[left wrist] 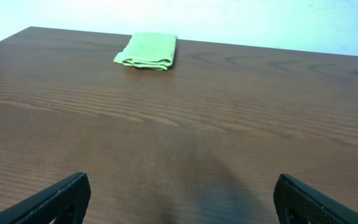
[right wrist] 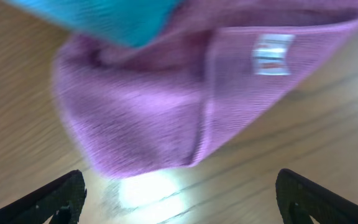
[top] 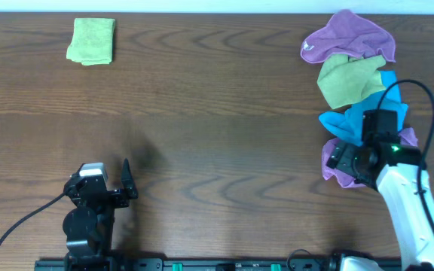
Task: Fold the cloth
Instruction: 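Grasp the purple cloth's labeled edge with the right gripper, then lift the purple cloth and drag it left onto open table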
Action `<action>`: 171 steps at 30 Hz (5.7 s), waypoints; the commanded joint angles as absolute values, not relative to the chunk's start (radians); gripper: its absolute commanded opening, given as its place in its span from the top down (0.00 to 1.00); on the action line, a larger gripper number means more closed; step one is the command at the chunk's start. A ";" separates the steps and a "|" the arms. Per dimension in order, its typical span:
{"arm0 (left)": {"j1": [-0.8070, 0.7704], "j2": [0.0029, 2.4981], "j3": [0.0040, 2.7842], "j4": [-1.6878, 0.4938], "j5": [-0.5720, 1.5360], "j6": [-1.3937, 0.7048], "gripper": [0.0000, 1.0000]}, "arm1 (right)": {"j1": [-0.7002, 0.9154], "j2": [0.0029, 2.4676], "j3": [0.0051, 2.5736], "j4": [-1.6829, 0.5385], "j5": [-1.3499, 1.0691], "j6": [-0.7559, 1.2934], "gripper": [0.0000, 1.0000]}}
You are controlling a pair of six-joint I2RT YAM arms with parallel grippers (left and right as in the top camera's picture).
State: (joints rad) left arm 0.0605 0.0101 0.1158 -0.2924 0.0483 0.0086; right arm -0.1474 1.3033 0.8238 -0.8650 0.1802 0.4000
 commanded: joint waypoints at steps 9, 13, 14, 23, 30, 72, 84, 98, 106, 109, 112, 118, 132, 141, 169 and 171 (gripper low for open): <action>0.056 0.004 0.092 -0.302 0.038 0.023 0.05 | -0.323 1.477 0.846 -0.750 0.228 0.428 0.15; 0.056 0.004 0.092 -0.302 0.038 0.023 0.05 | -0.323 1.523 0.846 -0.666 0.229 0.428 0.20; 0.056 0.004 0.092 -0.302 0.038 0.023 0.05 | -0.323 1.531 0.846 -0.645 0.228 0.421 0.22; 0.056 0.004 0.092 -0.302 0.038 0.023 0.05 | -0.322 1.583 0.846 -0.568 0.236 0.399 0.41; 0.056 0.004 0.092 -0.302 0.038 0.023 0.05 | -0.322 1.599 0.846 -0.568 0.261 0.387 0.58; 0.056 0.004 0.092 -0.302 0.038 0.023 0.05 | -0.322 1.671 0.843 -0.513 0.239 0.231 0.66; 0.056 0.004 0.092 -0.302 0.038 0.023 0.05 | -0.322 1.666 0.852 -0.555 0.238 0.232 0.99; 0.056 0.004 0.092 -0.302 0.038 0.023 0.04 | -0.313 1.500 1.103 -0.885 0.234 0.276 0.99; 0.056 0.004 0.092 -0.302 0.038 0.023 0.05 | -0.258 1.293 1.288 -0.982 -0.034 0.203 0.99; 0.056 0.004 0.092 -0.302 0.038 0.023 0.05 | -0.158 1.244 1.303 -0.941 -0.179 0.200 0.99; 0.056 0.004 0.092 -0.302 0.038 0.023 0.05 | 0.004 1.243 1.303 -0.892 -0.249 0.201 0.99; 0.056 0.004 0.092 -0.302 0.038 0.023 0.04 | 0.315 1.278 1.303 -0.645 -0.251 0.200 0.99; 0.056 0.004 0.092 -0.302 0.038 0.023 0.05 | 0.452 1.393 1.303 -0.552 -0.163 0.231 0.99; 0.056 0.004 0.092 -0.302 0.038 0.023 0.05 | 0.453 1.637 1.304 -0.037 -0.143 0.254 0.99; 0.056 0.004 0.092 -0.302 0.038 0.023 0.05 | 0.381 1.741 1.495 -0.694 0.209 0.457 0.09; 0.056 0.004 0.092 -0.302 0.038 0.023 0.05 | 0.381 1.753 1.483 -0.646 0.183 0.371 0.16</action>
